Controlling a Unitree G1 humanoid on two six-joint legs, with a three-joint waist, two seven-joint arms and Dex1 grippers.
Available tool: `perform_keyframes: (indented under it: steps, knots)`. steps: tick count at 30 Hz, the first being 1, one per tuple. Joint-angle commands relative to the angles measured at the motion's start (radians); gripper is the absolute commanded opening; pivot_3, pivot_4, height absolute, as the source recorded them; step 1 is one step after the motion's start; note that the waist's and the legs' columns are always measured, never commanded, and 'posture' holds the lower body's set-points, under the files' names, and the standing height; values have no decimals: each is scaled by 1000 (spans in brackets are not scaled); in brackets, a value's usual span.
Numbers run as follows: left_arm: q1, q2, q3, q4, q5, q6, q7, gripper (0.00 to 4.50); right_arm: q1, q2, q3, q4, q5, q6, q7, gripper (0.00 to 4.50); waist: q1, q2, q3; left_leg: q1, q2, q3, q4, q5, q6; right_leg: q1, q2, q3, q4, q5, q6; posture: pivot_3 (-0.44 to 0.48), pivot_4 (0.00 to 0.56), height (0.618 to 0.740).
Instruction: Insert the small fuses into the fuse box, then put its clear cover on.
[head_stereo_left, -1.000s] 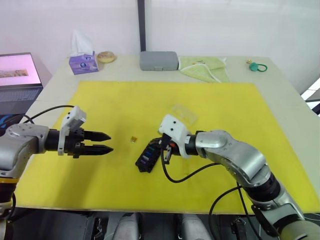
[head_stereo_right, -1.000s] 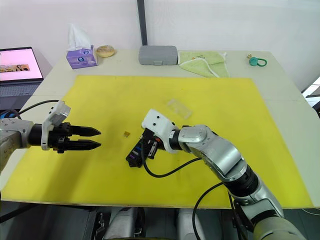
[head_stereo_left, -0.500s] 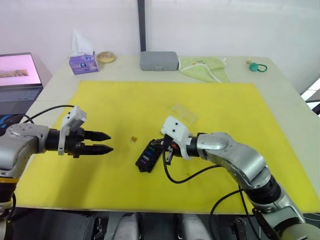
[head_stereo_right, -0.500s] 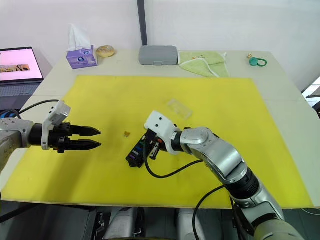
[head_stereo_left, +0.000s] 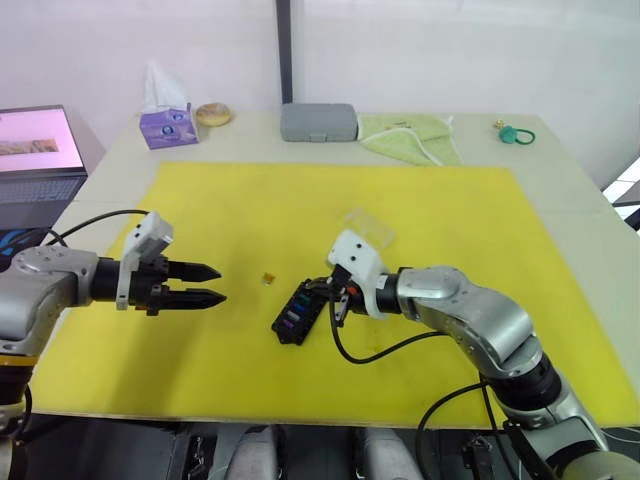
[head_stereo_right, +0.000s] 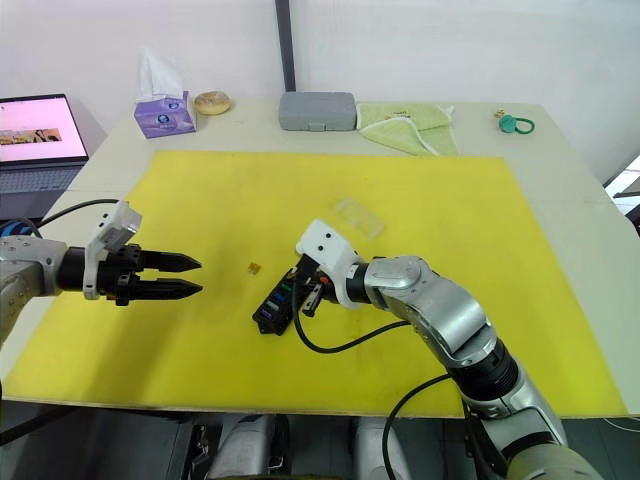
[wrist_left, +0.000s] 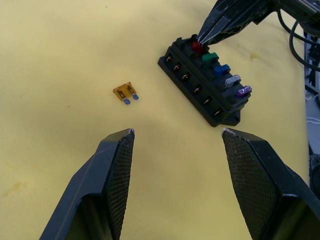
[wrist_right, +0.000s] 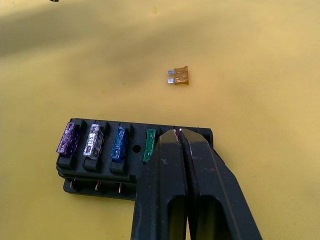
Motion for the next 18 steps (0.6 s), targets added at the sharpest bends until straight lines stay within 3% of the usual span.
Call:
perform_keyframes:
  steps: [1, 18]
  knots:
    - [-14, 5, 19, -20, 2, -8, 1, 2928, 19, -2, 20, 7, 8, 30, 6, 68, 0, 0, 0, 0, 0, 0, 0, 0, 0, 0, 0, 0, 0, 0, 0, 0, 150, 737]
    - [-10, -1, 21, -16, 10, -14, 4, 2928, 23, 0, 51, 8, 6, 39, 1, 68, 0, 0, 0, 0, 0, 0, 0, 0, 0, 0, 0, 0, 0, 0, 0, 0, 150, 737]
